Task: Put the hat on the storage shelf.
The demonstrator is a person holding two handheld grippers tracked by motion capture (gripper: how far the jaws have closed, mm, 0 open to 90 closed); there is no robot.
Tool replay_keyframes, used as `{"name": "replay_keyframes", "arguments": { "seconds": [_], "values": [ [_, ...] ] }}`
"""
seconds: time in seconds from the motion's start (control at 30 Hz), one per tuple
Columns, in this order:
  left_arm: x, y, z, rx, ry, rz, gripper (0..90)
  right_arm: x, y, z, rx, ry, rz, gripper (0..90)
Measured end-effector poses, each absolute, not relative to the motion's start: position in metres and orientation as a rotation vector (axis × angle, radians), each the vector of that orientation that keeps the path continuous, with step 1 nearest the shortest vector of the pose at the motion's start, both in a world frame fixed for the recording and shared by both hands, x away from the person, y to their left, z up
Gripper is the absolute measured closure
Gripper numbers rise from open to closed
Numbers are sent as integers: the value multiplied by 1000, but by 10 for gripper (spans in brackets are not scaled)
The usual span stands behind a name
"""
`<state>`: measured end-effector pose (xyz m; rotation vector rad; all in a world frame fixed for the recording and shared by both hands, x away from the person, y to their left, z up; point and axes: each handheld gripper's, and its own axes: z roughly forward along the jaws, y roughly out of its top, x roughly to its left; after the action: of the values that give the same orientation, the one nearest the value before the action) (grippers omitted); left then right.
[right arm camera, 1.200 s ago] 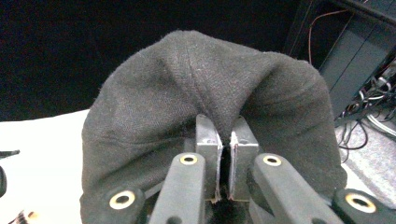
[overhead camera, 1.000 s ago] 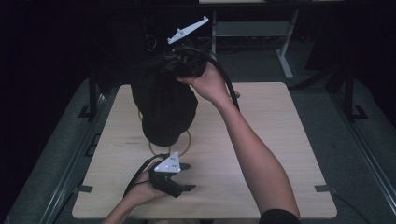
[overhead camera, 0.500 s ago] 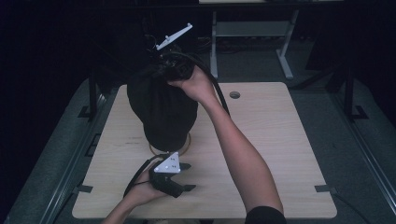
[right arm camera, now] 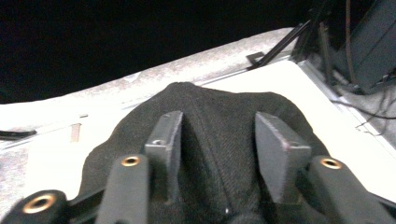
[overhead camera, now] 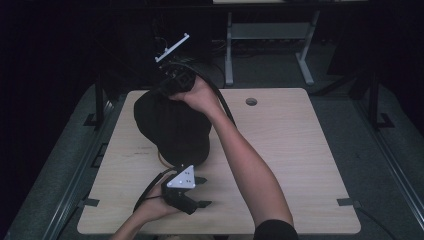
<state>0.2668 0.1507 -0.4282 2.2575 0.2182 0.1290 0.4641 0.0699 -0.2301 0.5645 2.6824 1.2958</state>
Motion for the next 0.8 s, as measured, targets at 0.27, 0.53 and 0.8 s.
{"name": "replay_keyframes", "arguments": {
  "seconds": [0.27, 0.53, 0.8],
  "values": [
    [265, 149, -427, 2255, 200, 128, 290, 460, 67, -230, 546, 2674, 1294, 387],
    [265, 148, -428, 2235, 214, 120, 282, 450, 43, -218, 579, 2581, 1437, 334],
    [265, 149, -428, 2227, 229, 122, 278, 441, 19, -214, 598, 2555, 1461, 295]
  ]
}}
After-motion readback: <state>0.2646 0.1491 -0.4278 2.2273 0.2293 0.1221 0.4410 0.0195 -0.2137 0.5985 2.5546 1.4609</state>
